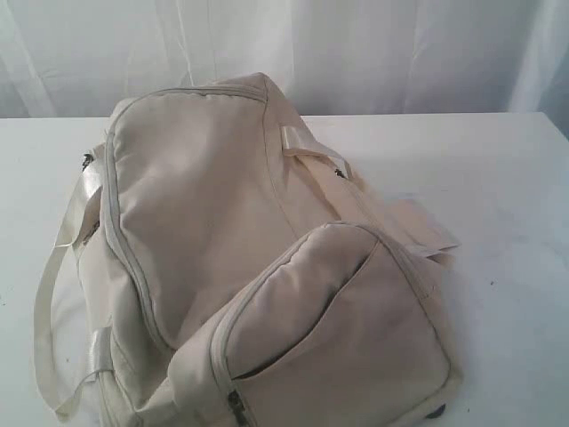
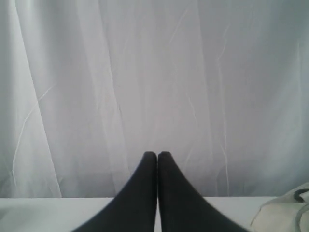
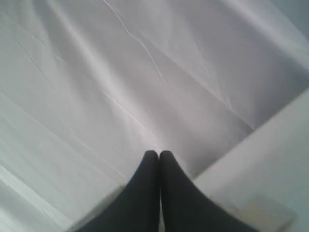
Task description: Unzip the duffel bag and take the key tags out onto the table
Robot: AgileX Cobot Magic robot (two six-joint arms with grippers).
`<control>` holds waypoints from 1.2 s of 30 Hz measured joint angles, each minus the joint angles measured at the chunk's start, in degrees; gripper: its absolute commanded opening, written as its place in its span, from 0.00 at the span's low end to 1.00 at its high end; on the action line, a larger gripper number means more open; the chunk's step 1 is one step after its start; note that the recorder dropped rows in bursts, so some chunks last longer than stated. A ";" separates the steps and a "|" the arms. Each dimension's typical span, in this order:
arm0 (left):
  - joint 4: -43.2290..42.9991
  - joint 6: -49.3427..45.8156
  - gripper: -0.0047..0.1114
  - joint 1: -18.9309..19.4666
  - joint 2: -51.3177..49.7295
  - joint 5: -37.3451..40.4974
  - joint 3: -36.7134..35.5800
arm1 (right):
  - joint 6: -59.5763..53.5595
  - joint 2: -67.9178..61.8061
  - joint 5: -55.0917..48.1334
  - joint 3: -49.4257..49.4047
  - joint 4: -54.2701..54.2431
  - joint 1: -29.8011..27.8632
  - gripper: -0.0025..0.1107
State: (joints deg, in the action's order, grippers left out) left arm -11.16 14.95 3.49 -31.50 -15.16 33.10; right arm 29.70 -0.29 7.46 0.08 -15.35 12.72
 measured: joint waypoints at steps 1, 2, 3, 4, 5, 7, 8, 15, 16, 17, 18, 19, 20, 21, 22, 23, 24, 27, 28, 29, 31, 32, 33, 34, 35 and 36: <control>-4.20 2.30 0.11 0.00 -2.44 0.44 1.76 | 0.00 0.00 -2.56 0.00 0.00 0.00 0.02; -9.39 5.75 0.11 0.00 -5.44 0.68 3.82 | 0.10 0.00 -6.12 0.00 0.00 0.00 0.02; -15.52 9.82 0.11 0.00 -8.35 0.81 5.65 | 0.10 0.00 -9.90 0.38 -0.17 0.00 0.02; -20.87 13.49 0.11 0.00 -10.58 0.41 7.31 | -0.25 0.00 -13.47 0.71 -0.82 0.00 0.02; -28.05 18.71 0.11 -0.09 -13.32 -0.75 8.73 | -1.38 0.00 -16.46 1.25 -2.43 0.00 0.02; -42.89 29.51 0.11 -0.48 -18.58 -5.39 11.13 | -7.76 0.00 -20.51 2.43 -9.08 0.90 0.02; -48.45 34.04 0.11 -0.59 -20.57 -7.92 12.12 | -11.93 0.00 -21.60 2.93 -14.26 1.30 0.02; -67.97 44.02 0.27 -2.87 -35.28 -22.43 18.12 | -71.09 -2.42 -35.58 5.57 -57.37 3.27 0.05; -68.34 44.27 0.32 -3.06 -36.97 -23.33 18.71 | -79.39 -3.55 -38.58 5.57 -62.94 3.27 0.06; -68.49 44.39 0.40 -3.34 -38.22 -23.95 19.16 | -85.57 -4.81 -40.88 5.57 -67.76 3.27 0.08; -68.61 44.51 0.48 -3.56 -39.66 -24.81 19.61 | -92.53 -6.15 -43.34 5.57 -71.71 3.27 0.10; -68.74 44.51 0.54 -4.00 -40.99 -25.50 19.97 | -98.60 -7.55 -45.42 5.57 -74.83 3.27 0.12; -68.88 44.51 0.60 -4.34 -42.22 -25.93 20.17 | -102.68 -8.74 -46.90 5.65 -76.84 3.27 0.14; -68.97 44.51 0.65 -4.89 -43.35 -26.29 20.38 | -107.57 -10.52 -48.75 5.65 -79.23 3.27 0.16; -68.97 44.51 0.67 -5.16 -44.43 -26.41 20.48 | -110.11 -11.71 -49.68 5.65 -80.49 3.27 0.18; -68.97 44.51 0.68 -5.61 -45.25 -26.51 20.48 | -112.75 -12.94 -50.79 5.65 -81.57 3.27 0.21; -68.83 44.51 0.68 -5.82 -46.35 -26.63 20.48 | -114.95 -14.84 -51.59 5.65 -82.68 3.27 0.24; -68.61 44.51 0.68 -6.95 -48.70 -26.75 20.48 | -120.62 -19.39 -52.45 5.80 -83.45 3.27 0.36; -68.61 44.51 0.68 -7.07 -49.29 -26.91 20.48 | -122.13 -21.13 -52.45 5.95 -83.45 3.27 0.40; -68.61 44.51 0.68 -7.32 -49.98 -27.32 20.48 | -123.69 -22.55 -52.55 6.22 -83.70 3.27 0.47; -68.48 44.41 0.68 -7.43 -51.24 -28.78 20.48 | -128.34 -26.19 -52.55 6.99 -83.71 3.27 0.57; -68.39 44.40 0.68 -7.52 -51.67 -29.17 20.48 | -131.05 -27.63 -52.32 7.58 -83.71 3.27 0.61; -68.25 44.31 0.68 -7.52 -52.26 -29.43 20.48 | -133.91 -29.85 -52.04 8.28 -83.84 3.27 0.63; -68.20 44.25 0.68 -7.52 -52.54 -29.57 20.48 | -136.81 -31.35 -51.69 9.09 -83.84 3.27 0.65; -68.08 44.03 0.68 -7.52 -52.97 -29.67 20.48 | -139.55 -33.26 -51.24 10.01 -83.84 3.27 0.66; -67.80 43.60 0.68 -7.52 -53.25 -29.67 20.48 | -141.90 -35.24 -50.78 11.00 -83.84 3.27 0.66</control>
State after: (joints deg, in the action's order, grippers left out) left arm -78.96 58.55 -4.04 -84.75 -44.83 53.58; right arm -112.20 -35.53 -43.32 11.08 -99.19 15.98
